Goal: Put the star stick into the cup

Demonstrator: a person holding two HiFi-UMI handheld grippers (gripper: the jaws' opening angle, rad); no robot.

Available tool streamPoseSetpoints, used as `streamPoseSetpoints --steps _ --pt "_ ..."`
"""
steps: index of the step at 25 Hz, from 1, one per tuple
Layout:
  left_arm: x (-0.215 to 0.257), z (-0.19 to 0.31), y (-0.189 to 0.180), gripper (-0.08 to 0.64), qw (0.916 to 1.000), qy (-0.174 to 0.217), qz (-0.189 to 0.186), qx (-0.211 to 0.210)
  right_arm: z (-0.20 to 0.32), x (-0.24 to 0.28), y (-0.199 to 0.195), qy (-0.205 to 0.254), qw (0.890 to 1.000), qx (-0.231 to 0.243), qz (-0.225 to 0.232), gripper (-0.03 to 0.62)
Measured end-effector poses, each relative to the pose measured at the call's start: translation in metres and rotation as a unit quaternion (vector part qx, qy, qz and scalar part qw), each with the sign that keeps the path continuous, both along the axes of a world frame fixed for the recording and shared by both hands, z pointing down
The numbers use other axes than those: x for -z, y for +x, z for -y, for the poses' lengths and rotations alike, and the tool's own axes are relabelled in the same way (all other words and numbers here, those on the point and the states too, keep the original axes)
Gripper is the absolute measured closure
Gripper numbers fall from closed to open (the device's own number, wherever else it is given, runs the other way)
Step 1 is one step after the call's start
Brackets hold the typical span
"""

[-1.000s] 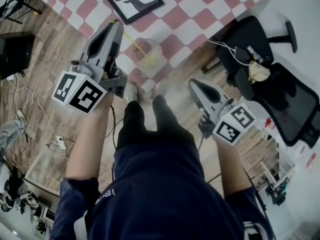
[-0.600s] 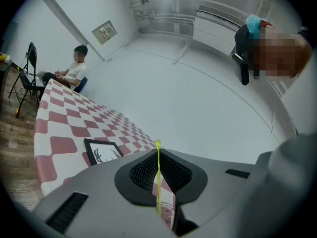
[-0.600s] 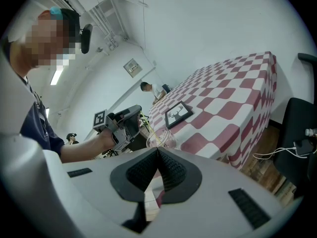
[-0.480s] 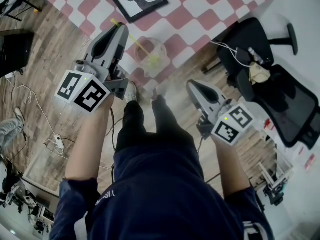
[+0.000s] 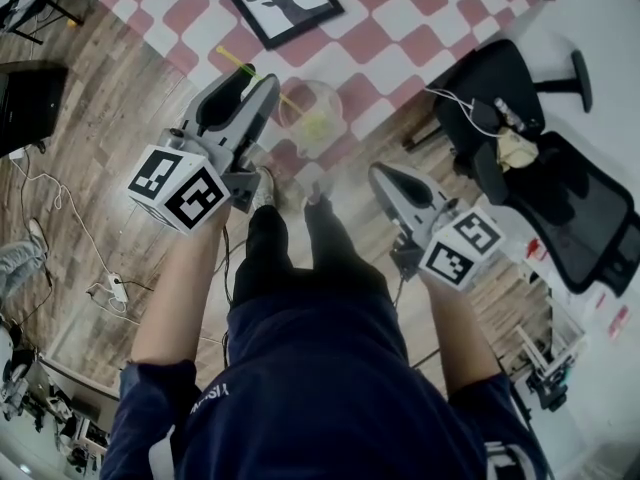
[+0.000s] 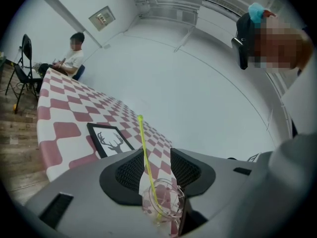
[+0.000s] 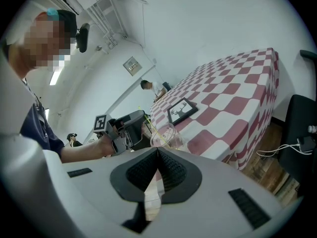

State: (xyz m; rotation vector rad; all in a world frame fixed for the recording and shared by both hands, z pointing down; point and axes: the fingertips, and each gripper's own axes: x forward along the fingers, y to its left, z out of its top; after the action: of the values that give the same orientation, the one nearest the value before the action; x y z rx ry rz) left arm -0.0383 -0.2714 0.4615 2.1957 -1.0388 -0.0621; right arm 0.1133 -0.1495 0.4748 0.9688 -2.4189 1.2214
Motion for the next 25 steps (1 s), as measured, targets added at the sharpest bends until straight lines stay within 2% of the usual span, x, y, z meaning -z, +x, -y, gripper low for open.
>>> streamPoseSetpoints --steps 7,11,13,19,25 --pt "-0.009 -0.017 -0.017 0.359 0.9997 -0.023 0.008 -0.002 0.004 0.010 -0.008 0.012 1.000 0.000 -0.004 0.577" --pt "0.001 -0.025 -0.029 0.360 0.9998 -0.015 0.014 0.002 0.007 0.021 -0.015 0.025 1.000 -0.001 -0.005 0.577" --pt "0.012 -0.027 -0.032 0.361 0.9998 0.000 0.020 -0.003 0.009 0.029 -0.017 0.034 0.999 -0.002 -0.005 0.577" --pt "0.065 -0.034 -0.031 0.475 0.9965 0.065 0.043 -0.031 0.011 0.057 -0.023 0.063 0.998 -0.008 -0.004 0.575" --pt "0.122 -0.047 -0.025 0.518 0.9861 0.137 0.073 -0.059 0.014 0.089 -0.025 0.099 0.995 -0.021 -0.001 0.577"
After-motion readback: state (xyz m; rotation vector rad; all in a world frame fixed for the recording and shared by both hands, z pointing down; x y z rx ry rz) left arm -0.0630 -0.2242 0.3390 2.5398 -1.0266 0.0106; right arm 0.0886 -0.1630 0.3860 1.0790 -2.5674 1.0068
